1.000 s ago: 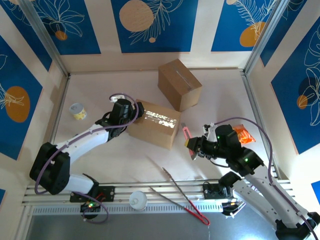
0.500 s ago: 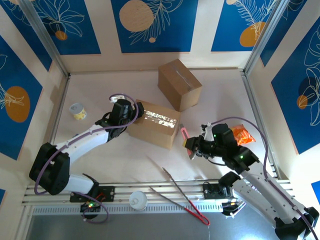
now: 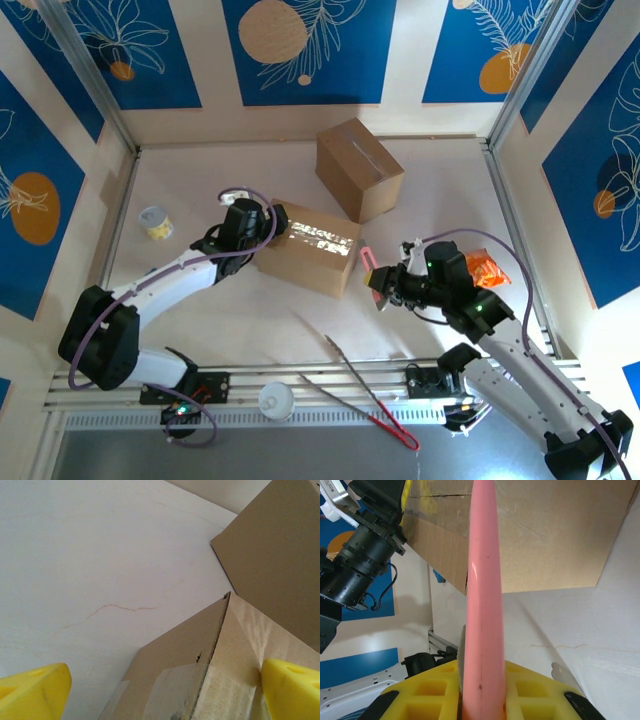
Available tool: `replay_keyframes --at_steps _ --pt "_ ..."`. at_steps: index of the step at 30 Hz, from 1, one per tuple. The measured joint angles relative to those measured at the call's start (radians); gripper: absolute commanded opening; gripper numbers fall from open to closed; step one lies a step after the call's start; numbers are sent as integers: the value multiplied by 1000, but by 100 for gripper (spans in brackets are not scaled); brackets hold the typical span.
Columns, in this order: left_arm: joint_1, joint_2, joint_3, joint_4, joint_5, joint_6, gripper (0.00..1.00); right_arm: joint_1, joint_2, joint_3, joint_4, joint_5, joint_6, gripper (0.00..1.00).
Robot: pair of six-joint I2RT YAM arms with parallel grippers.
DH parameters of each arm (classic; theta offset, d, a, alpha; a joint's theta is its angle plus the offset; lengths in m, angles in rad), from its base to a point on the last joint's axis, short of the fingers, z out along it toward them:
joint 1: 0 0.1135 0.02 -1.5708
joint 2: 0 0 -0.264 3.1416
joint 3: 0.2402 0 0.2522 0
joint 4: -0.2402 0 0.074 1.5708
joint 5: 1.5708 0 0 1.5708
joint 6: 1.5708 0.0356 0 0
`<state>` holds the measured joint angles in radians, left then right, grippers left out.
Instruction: Unpack the express box
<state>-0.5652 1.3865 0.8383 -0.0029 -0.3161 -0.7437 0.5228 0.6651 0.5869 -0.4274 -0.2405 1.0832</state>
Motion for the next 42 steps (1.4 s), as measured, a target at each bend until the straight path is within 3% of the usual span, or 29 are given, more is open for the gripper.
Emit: replay_keyframes --at_steps 42 --pt "0 3 0 0 0 0 96 9 -6 -18 15 6 1 0"
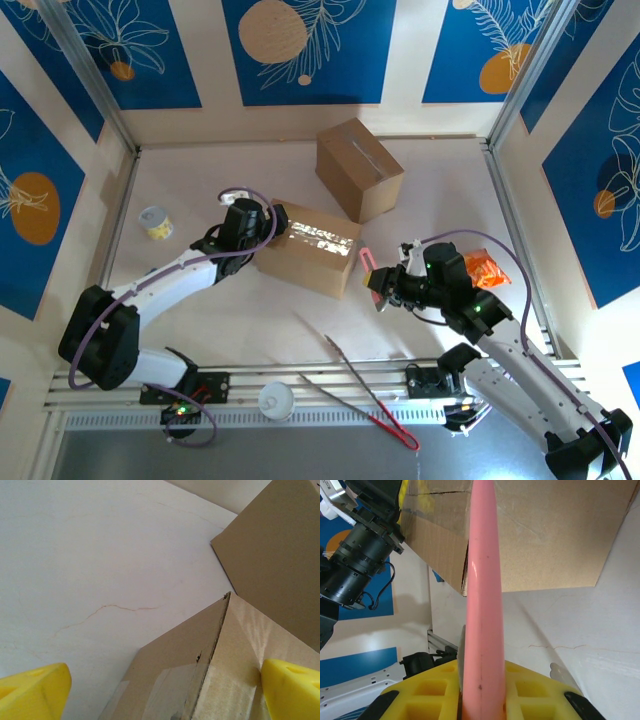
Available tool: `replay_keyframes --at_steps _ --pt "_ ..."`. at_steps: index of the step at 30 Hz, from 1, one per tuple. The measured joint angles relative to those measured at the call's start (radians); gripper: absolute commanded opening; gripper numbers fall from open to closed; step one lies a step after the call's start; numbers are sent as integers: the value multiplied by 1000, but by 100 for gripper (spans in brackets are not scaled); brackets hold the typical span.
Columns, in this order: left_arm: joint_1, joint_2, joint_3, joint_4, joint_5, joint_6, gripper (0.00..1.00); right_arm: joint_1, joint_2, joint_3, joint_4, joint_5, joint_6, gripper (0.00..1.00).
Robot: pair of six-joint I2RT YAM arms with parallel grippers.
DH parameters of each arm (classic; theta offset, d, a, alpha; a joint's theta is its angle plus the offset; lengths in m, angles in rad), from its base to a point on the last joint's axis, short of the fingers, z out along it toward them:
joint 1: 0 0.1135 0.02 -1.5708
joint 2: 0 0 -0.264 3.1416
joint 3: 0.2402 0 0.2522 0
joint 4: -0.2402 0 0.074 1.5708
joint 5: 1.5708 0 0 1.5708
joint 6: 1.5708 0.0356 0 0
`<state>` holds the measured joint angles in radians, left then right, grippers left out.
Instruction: Unpack the express box
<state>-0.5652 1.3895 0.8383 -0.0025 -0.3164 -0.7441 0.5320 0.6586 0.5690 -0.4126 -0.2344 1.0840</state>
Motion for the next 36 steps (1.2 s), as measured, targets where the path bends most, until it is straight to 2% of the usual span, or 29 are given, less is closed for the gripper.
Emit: replay_keyframes --at_steps 36 --pt "0 14 -6 15 0 -10 95 12 -10 -29 31 -27 25 0"
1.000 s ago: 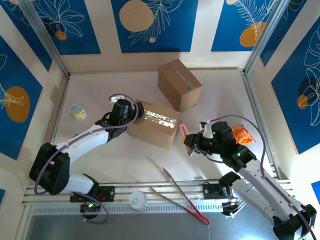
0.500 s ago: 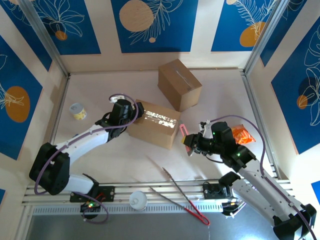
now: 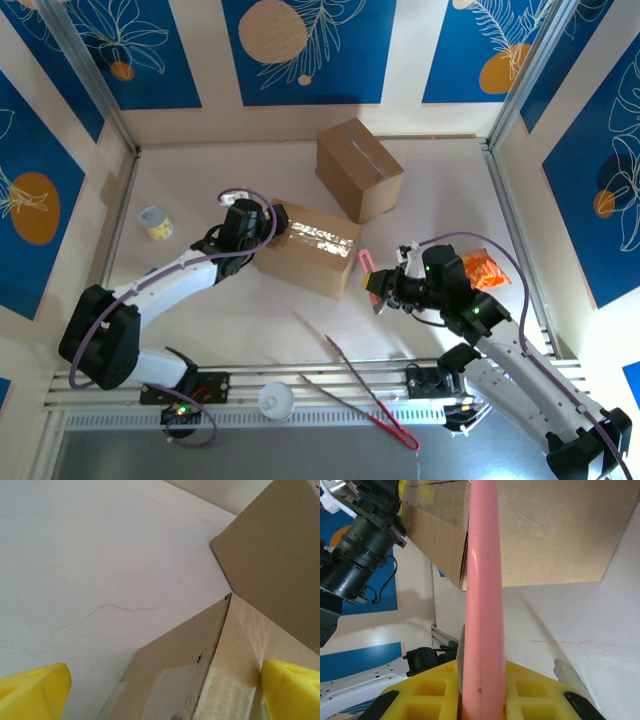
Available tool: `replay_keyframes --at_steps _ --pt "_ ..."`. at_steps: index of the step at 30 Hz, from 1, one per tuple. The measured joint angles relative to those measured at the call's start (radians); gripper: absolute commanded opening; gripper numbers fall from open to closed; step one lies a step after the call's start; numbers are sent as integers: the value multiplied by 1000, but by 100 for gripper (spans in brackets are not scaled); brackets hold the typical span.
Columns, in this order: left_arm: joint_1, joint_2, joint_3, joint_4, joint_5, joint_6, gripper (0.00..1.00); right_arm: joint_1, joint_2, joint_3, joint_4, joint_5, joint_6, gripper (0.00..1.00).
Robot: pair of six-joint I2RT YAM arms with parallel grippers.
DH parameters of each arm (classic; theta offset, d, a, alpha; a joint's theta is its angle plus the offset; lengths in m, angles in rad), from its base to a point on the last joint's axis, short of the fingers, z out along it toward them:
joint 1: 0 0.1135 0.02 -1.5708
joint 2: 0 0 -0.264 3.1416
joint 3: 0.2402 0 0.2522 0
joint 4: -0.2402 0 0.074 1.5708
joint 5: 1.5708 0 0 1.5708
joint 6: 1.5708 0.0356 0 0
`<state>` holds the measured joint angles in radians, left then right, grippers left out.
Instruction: Unpack the express box
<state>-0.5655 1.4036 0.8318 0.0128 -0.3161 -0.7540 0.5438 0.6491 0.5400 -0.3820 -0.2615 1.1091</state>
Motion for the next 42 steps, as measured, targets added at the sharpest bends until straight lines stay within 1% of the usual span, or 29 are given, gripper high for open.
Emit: replay_keyframes --at_steps 11,29,42 --pt "0 0 -9 10 0 0 95 9 -11 -30 33 -21 24 0" --pt "0 6 -16 23 0 -1 95 52 -25 -32 37 -31 66 0" --pt "0 7 -16 23 0 -1 95 64 -40 -47 45 -35 80 0"
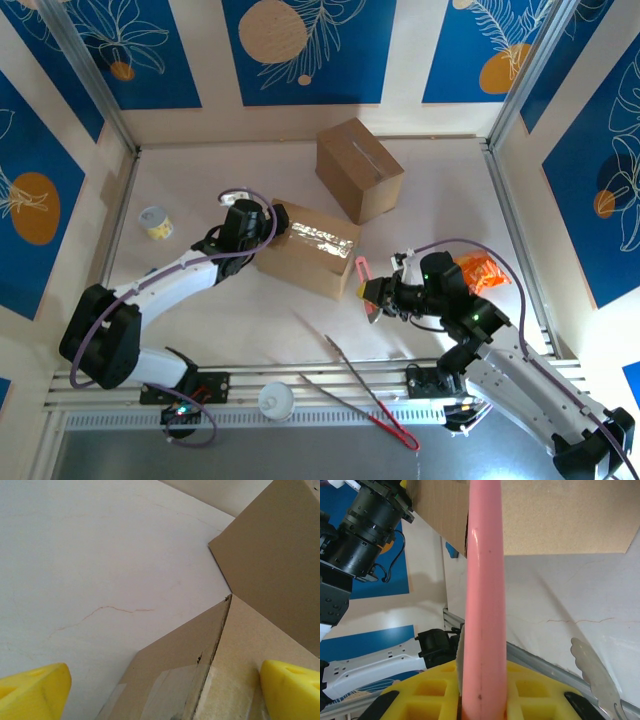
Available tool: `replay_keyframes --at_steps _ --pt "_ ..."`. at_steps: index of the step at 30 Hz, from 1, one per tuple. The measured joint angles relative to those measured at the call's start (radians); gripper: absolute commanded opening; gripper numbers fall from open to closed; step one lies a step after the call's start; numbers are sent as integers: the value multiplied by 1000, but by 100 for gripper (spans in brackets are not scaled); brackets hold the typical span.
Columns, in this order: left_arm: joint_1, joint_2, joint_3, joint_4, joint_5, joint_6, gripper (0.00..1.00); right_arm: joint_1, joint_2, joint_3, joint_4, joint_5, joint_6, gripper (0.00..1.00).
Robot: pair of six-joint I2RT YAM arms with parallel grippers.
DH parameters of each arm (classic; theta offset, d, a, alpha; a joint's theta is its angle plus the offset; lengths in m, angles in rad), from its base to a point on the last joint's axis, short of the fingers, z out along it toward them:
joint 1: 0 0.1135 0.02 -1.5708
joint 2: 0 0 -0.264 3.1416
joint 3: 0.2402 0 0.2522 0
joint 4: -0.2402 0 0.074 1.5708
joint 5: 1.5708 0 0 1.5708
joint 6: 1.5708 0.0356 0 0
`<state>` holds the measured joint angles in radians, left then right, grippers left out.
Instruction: Unpack the express box
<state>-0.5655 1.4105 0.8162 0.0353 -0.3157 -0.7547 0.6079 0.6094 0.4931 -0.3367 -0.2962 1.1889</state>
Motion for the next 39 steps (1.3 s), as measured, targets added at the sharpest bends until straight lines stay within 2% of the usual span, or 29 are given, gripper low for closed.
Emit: replay_keyframes --at_steps 39 --pt "0 6 0 6 0 0 95 90 -63 -31 -8 -34 56 0"
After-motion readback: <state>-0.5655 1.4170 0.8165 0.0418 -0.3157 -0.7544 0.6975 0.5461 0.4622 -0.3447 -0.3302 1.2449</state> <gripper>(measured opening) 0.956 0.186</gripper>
